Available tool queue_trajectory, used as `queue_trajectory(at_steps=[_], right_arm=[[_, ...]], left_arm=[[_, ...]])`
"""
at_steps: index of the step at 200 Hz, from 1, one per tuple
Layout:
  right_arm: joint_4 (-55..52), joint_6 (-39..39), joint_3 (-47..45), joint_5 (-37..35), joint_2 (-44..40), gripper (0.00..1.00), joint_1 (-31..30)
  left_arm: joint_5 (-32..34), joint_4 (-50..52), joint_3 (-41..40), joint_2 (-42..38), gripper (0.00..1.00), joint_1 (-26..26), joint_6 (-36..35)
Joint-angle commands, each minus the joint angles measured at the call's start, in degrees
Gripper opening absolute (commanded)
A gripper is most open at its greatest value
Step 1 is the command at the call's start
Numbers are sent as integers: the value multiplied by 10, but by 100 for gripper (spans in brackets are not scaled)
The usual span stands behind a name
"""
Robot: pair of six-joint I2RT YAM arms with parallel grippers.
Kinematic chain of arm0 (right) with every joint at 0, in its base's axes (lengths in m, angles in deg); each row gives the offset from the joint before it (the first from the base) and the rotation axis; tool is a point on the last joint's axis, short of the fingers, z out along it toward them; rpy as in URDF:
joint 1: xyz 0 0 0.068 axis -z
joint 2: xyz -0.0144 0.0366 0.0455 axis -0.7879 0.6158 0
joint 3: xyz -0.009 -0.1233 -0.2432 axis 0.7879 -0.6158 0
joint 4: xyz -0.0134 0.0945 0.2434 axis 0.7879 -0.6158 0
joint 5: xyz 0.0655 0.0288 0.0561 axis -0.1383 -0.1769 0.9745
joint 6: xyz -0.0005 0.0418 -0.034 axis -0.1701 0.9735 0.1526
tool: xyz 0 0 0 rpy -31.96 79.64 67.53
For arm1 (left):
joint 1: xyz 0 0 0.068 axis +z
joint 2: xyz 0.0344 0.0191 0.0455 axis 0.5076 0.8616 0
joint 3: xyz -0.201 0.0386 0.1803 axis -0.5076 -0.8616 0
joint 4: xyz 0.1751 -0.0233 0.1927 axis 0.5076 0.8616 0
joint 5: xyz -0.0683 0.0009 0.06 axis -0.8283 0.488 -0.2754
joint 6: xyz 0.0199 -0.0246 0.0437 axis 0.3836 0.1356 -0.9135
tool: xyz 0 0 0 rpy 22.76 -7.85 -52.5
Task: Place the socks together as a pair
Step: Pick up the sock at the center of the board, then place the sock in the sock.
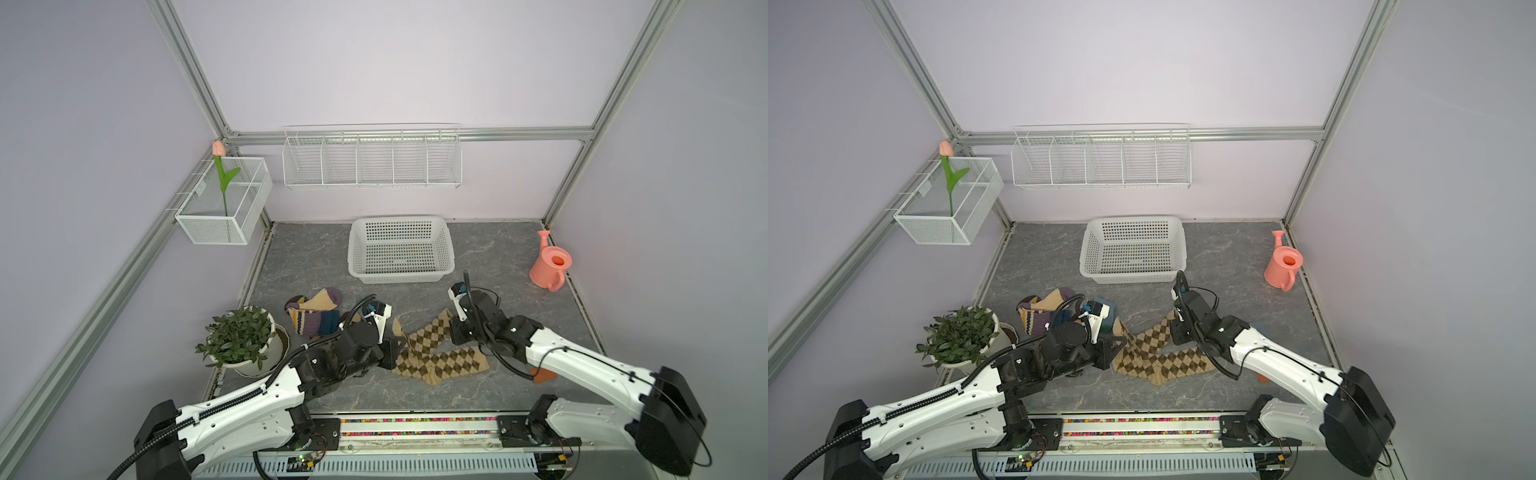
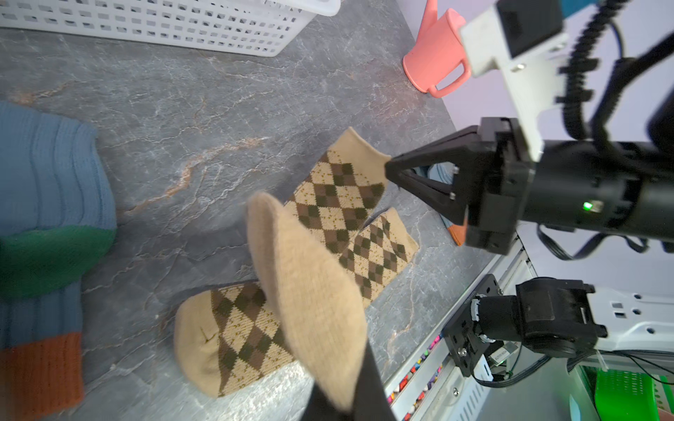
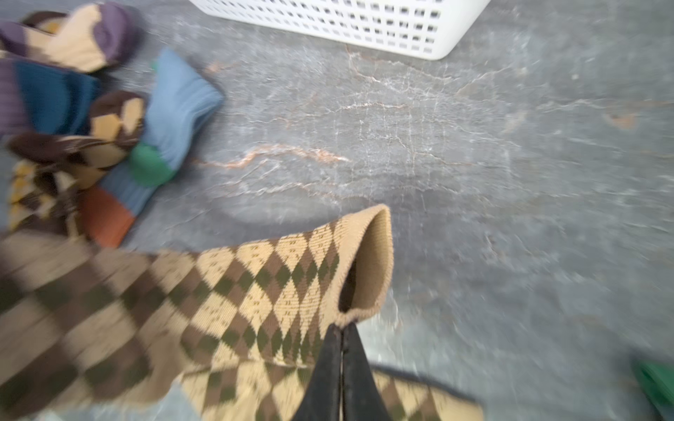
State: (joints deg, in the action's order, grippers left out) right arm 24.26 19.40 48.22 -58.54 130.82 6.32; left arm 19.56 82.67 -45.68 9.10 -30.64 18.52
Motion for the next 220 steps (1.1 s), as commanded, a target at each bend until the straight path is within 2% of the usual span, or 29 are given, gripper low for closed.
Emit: queue_trajectory(at_steps=[1, 41, 61, 103, 174, 220], right_arm=[[-124, 36, -26, -41, -61, 7, -14], [-193, 52, -41, -83, -155, 7, -20], [-192, 55, -45, -88, -184, 7, -18], [-193, 56, -51, -89, -208, 7, -16], [-195, 62, -50, -34, -214, 7, -16], [-190, 69, -60, -51, -188, 7, -16]], left_arm=[[-22, 6, 19, 10, 0, 1, -1], [-62, -22, 23, 32, 0, 1, 8], [-87, -40, 24, 59, 0, 1, 7], [-114, -49, 27, 93, 0, 0, -1], [-114, -7, 32, 48, 0, 0, 4], [-103, -31, 7, 84, 0, -1, 10]])
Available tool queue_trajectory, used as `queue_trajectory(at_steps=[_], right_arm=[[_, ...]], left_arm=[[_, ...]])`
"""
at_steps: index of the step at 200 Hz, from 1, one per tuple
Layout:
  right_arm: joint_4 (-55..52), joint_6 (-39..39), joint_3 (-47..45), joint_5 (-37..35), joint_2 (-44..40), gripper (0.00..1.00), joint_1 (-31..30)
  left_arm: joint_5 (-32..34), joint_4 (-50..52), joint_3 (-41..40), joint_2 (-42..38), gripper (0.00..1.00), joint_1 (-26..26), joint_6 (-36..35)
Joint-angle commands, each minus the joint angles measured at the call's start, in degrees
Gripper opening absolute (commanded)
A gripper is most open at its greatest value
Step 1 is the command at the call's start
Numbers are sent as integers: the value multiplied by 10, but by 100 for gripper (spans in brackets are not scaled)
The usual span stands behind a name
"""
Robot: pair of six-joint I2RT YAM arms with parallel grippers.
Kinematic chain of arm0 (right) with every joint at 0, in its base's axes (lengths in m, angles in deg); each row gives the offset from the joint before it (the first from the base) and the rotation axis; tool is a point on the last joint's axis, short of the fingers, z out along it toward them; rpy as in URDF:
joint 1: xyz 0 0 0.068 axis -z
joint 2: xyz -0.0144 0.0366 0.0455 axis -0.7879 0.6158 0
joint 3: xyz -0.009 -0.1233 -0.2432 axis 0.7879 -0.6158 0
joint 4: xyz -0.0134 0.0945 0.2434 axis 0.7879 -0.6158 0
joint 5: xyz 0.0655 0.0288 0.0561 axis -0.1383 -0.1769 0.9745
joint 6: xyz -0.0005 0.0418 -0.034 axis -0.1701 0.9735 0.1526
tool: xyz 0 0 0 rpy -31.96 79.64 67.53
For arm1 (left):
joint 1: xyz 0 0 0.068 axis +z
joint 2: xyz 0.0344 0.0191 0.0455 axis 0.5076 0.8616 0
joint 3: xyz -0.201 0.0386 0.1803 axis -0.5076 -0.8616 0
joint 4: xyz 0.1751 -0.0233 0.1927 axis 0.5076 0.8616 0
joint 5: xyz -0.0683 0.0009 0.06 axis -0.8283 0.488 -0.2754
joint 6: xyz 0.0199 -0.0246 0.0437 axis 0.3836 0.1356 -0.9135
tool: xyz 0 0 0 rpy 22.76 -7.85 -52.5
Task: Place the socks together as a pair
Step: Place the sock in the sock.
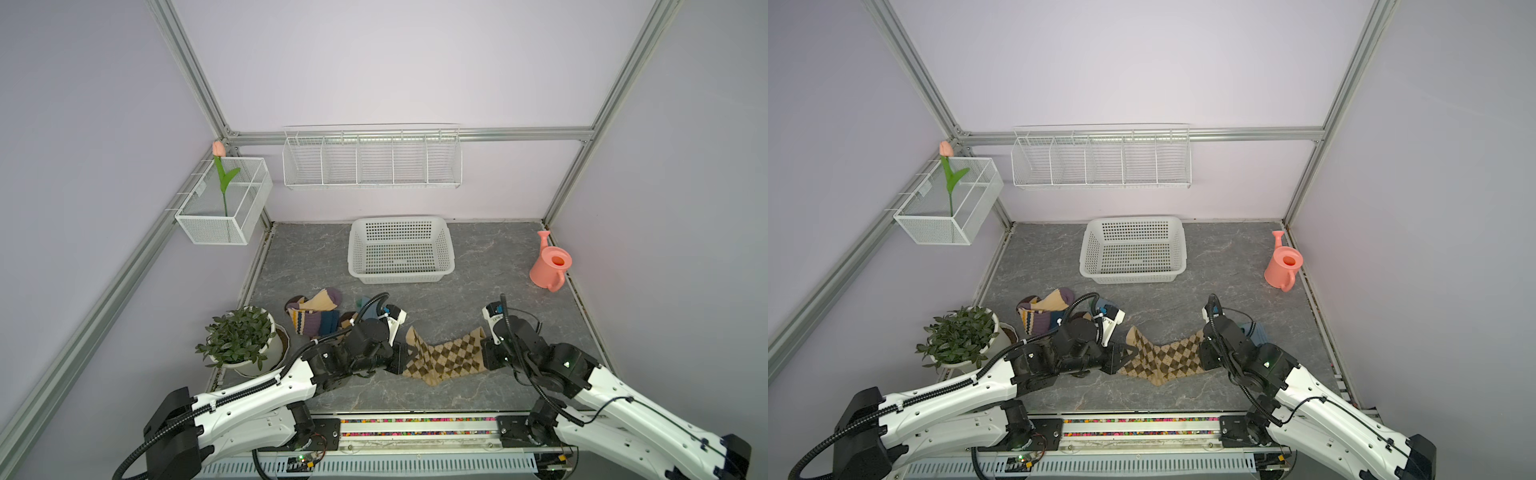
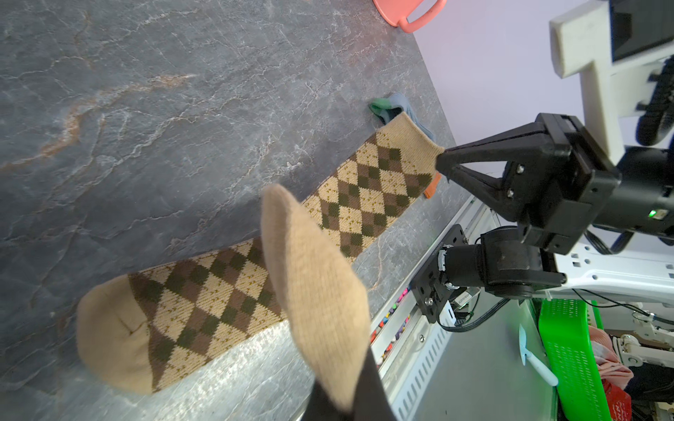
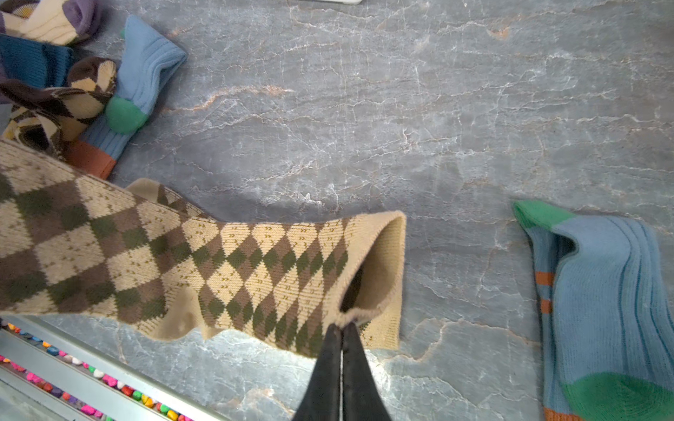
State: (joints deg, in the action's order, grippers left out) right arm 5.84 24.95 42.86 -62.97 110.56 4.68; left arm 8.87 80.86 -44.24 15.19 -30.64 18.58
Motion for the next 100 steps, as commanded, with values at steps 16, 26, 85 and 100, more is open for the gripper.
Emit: queue_trajectory(at_steps=[16, 26, 85, 100], right_arm=[[-10, 17, -4, -22, 16, 7, 1], [-10, 20, -5, -25, 15, 7, 2], [17, 55, -57, -17, -7, 11, 2], [25, 65, -75, -22, -26, 12, 3]], left_arm=[[-9, -23, -6, 46, 0, 0, 6], [-11, -27, -8, 54, 0, 0, 6], [48, 56, 2, 40, 0, 0, -12], [69, 74, 1, 38, 0, 0, -13]])
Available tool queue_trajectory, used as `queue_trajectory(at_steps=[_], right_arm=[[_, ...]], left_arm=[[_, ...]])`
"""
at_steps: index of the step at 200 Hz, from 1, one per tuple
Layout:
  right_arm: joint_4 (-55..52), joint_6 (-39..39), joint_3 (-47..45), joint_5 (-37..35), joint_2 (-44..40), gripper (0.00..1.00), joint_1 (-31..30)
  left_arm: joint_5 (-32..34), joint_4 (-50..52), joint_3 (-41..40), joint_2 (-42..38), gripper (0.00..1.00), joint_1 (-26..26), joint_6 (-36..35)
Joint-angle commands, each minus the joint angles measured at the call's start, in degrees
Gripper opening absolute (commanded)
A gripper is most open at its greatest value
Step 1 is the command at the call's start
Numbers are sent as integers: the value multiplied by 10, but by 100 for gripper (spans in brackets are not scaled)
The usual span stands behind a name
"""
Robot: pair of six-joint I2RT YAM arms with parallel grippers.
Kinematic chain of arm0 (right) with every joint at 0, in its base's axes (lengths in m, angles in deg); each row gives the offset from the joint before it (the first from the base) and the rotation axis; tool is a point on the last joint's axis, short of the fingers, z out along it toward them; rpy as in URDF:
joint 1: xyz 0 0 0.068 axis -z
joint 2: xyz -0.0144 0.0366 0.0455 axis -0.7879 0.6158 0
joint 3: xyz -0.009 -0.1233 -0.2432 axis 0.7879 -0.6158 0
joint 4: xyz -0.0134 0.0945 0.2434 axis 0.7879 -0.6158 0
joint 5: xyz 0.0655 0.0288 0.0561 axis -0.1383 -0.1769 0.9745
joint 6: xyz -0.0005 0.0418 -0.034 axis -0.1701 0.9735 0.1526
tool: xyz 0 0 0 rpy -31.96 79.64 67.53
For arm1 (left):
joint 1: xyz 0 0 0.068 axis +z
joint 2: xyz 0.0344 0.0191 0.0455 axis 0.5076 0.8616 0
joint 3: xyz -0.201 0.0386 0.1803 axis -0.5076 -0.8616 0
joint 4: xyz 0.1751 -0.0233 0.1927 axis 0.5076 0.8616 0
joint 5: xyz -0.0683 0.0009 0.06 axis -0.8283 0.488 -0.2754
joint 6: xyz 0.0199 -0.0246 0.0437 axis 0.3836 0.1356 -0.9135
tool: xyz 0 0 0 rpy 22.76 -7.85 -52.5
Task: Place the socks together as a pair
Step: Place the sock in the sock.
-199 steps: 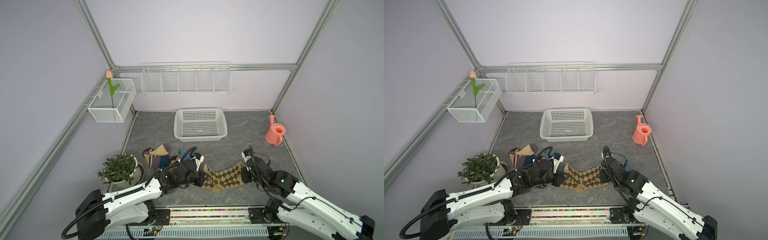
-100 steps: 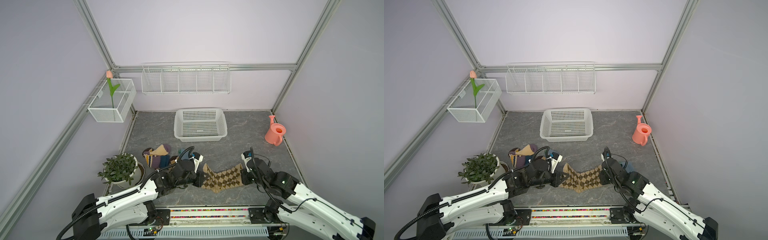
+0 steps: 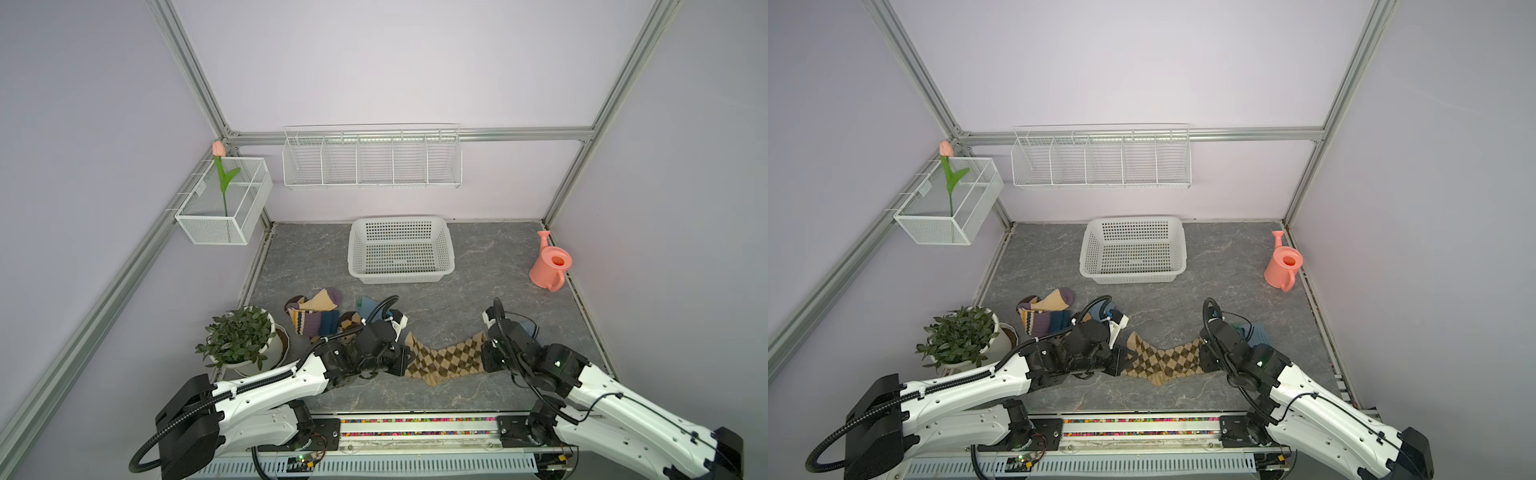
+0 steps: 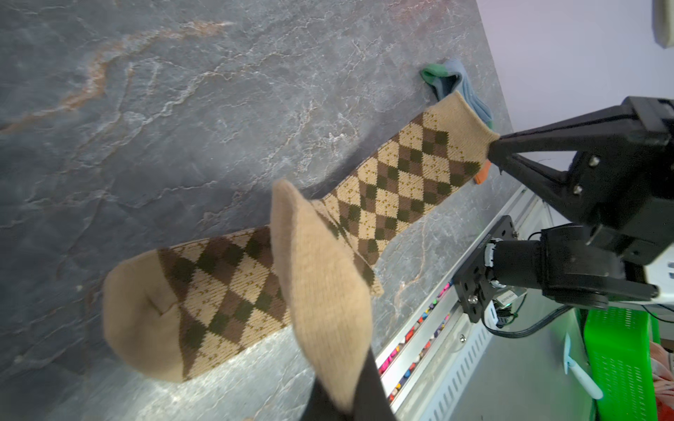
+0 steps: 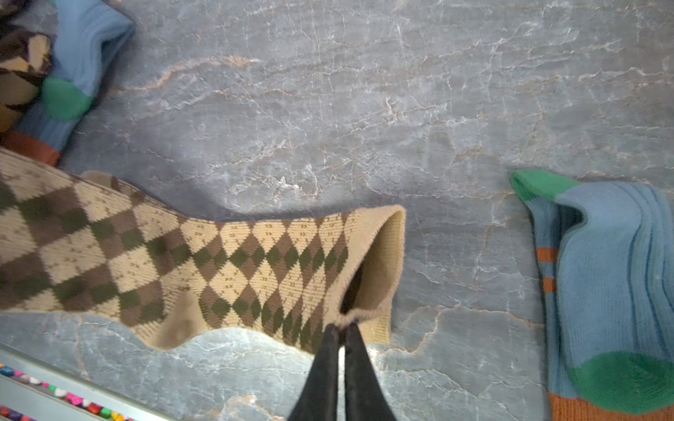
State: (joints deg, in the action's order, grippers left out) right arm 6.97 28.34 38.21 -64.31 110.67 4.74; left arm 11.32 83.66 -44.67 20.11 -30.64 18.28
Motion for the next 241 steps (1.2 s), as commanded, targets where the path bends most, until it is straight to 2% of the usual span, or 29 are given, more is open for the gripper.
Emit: queue_trajectory(at_steps=[1, 39, 58, 88, 110, 140, 166, 191, 214, 241], right_arm=[[14, 31, -29, -9, -28, 12, 2], [26, 30, -33, -24, -16, 15, 2], [42, 32, -49, -21, -4, 22, 1], [71, 19, -52, 4, -8, 25, 2], [77, -5, -29, 39, 19, 28, 1], [80, -24, -10, 69, 64, 32, -2], [86, -29, -12, 72, 68, 32, -3], [80, -32, -7, 75, 58, 33, -3], [81, -47, 7, 112, 63, 34, -6], [81, -68, 26, 144, 92, 37, -24]], left_arm=[[46, 47, 5, -11, 0, 0, -11], [72, 74, 9, 15, 0, 0, -14], [73, 81, 15, 38, 0, 0, -16], [63, 66, 17, 66, 2, 0, -17], [59, 64, 27, 77, 2, 0, -21], [80, 89, 41, 98, 12, 0, -21], [108, 128, 49, 104, 30, 0, -14], [131, 176, 57, 81, 42, 0, -9], [161, 215, 62, 48, 49, 0, 1], [217, 244, 61, 20, 50, 0, 20]])
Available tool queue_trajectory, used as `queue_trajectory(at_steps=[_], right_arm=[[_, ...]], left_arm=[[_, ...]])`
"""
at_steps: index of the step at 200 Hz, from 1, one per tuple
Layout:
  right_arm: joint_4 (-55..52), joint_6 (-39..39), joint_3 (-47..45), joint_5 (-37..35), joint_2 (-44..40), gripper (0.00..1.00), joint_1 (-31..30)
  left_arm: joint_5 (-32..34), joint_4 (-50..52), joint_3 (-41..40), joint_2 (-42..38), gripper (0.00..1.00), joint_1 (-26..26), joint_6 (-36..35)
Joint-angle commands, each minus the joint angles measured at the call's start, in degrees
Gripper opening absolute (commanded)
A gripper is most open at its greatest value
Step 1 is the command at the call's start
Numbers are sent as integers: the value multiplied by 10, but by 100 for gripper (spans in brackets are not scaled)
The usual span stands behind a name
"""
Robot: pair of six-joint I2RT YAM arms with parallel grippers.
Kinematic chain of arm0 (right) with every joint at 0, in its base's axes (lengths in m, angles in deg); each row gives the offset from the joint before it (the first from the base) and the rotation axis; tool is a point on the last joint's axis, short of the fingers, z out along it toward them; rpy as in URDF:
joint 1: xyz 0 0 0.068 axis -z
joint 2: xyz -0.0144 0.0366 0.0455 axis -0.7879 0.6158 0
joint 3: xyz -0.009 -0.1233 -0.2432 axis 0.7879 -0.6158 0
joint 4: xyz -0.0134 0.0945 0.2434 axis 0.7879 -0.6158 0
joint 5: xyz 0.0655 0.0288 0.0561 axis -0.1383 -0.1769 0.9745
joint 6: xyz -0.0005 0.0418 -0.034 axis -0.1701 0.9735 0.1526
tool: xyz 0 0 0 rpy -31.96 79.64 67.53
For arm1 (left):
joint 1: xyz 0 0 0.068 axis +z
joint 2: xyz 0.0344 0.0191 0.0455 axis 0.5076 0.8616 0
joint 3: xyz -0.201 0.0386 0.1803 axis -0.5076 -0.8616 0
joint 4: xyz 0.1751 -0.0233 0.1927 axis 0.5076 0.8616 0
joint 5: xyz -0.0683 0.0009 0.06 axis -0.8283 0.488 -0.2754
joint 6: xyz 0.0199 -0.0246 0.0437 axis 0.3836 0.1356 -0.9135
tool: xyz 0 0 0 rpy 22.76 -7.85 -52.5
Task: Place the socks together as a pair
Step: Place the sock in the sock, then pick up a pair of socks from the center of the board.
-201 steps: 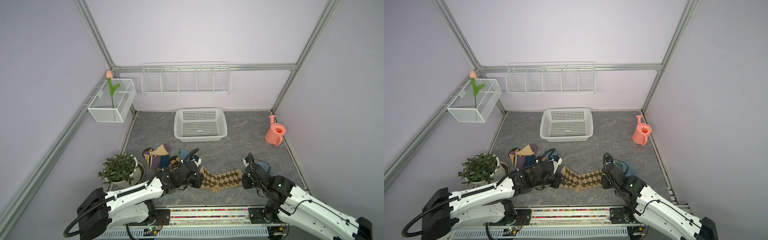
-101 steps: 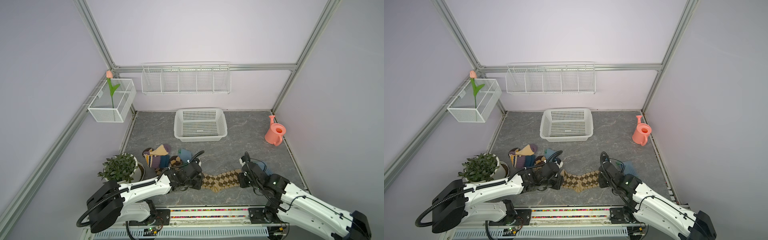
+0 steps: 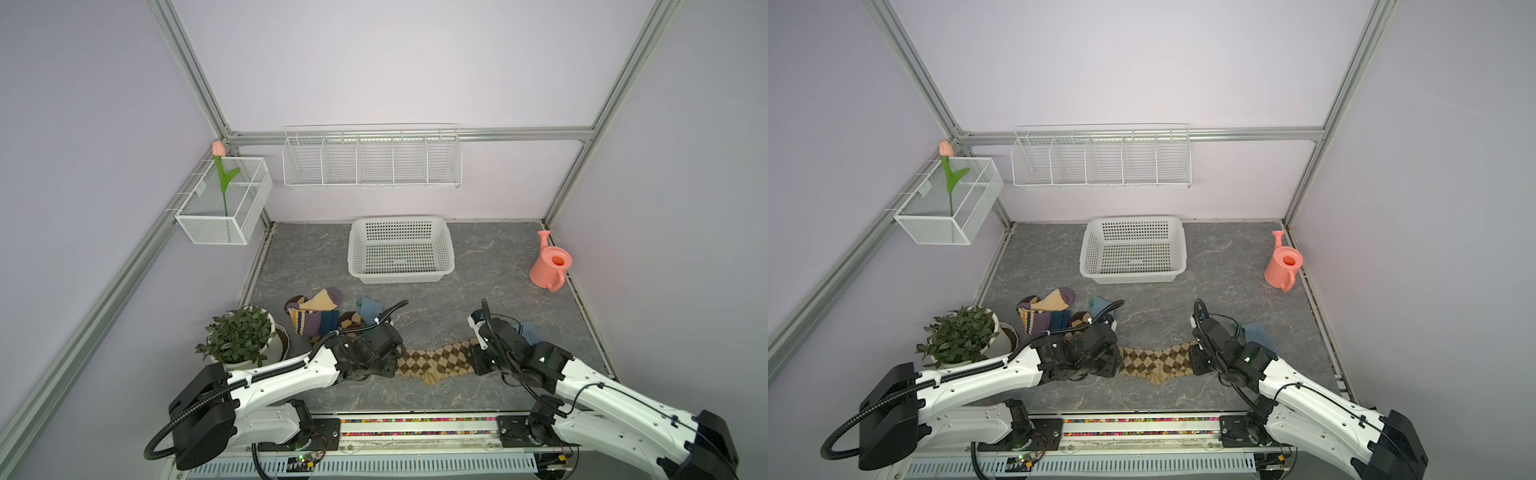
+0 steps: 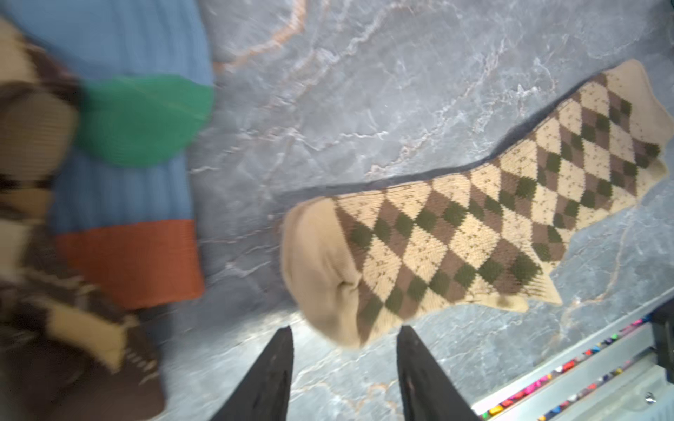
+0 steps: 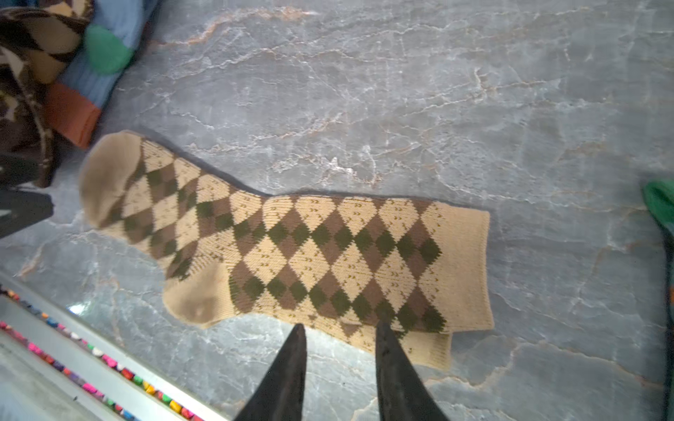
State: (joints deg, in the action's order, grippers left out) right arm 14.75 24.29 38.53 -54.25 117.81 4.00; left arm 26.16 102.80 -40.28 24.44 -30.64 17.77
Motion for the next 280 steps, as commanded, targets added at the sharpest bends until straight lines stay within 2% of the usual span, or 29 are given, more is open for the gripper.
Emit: queue_trajectory(at_steps=[1, 15, 56, 111, 159, 197, 208, 248, 280], right_arm=[[3, -28, 23, 45, 21, 37, -18], [5, -36, 25, 47, 33, 37, -30], [51, -45, 24, 76, 62, 39, -87], [78, -56, 68, 32, 169, 44, -182], [119, -60, 66, 11, 207, 42, -185], [131, -61, 62, 13, 227, 41, -178], [136, -62, 59, 16, 233, 41, -175], [128, -61, 57, 8, 228, 40, -152], [104, -61, 50, -4, 153, 41, -123]], left_arm=[[70, 52, 16, -25, 50, 0, 27], [83, 46, 6, -34, 50, 0, 36], [60, -13, -28, -16, 50, 1, 52], [34, -83, -47, 57, 50, 25, 60], [3, -123, -44, 89, 50, 45, 50], [-61, -143, -38, 131, 47, 46, 44], [-73, -163, -49, 133, 41, 46, 48], [-52, -162, -41, 133, 8, 49, 52], [-40, -155, -5, 138, 0, 74, 22]])
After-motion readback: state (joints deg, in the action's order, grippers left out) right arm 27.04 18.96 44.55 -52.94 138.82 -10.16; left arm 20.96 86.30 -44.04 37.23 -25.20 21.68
